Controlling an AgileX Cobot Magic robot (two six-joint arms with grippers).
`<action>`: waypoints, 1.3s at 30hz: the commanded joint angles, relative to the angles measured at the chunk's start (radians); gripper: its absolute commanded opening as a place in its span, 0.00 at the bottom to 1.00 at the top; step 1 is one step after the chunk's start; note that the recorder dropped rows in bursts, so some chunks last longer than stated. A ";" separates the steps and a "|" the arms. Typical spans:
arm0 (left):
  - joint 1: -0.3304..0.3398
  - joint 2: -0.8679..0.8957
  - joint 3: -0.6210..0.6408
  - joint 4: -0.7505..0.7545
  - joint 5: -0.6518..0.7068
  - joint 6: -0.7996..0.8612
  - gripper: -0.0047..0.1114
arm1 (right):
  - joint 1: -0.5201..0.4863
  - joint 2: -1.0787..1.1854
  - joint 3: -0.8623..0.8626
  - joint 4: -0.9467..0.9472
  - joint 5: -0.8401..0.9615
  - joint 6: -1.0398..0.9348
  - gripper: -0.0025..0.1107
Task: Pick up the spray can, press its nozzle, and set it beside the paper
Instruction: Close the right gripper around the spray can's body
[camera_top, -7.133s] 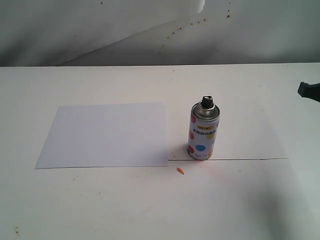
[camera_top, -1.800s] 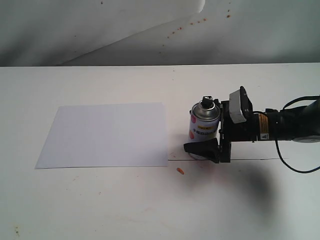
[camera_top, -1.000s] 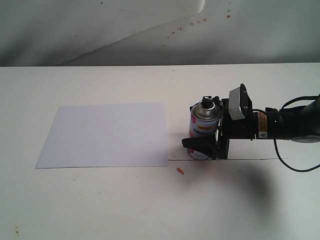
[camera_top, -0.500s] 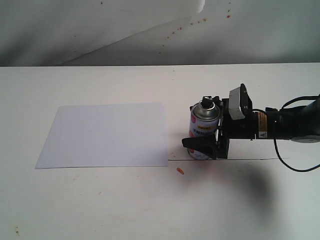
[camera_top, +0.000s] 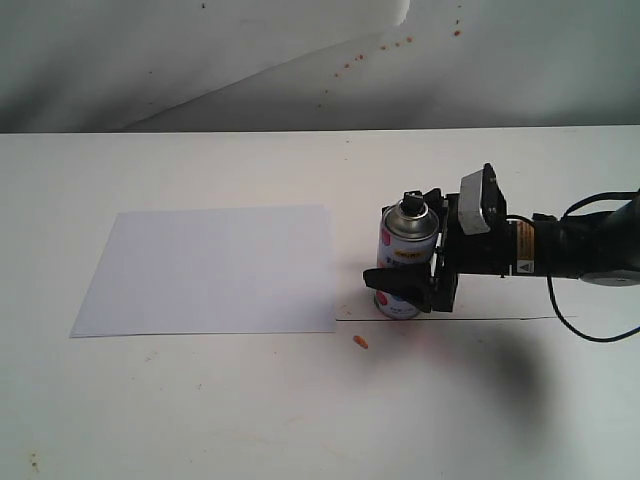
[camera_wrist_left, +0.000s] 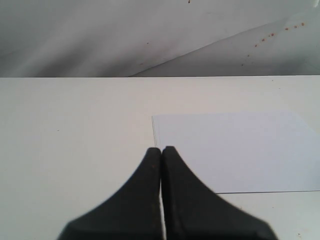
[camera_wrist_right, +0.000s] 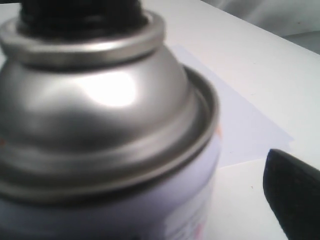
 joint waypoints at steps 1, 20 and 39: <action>0.003 -0.004 0.004 -0.003 -0.013 0.000 0.04 | 0.002 -0.001 -0.004 0.020 -0.011 0.004 0.95; 0.003 -0.004 0.004 -0.001 -0.013 -0.003 0.04 | 0.002 -0.001 -0.004 0.009 -0.011 0.046 0.95; 0.003 -0.004 0.004 -0.002 -0.013 -0.004 0.04 | 0.002 -0.001 -0.004 -0.040 -0.011 0.135 0.02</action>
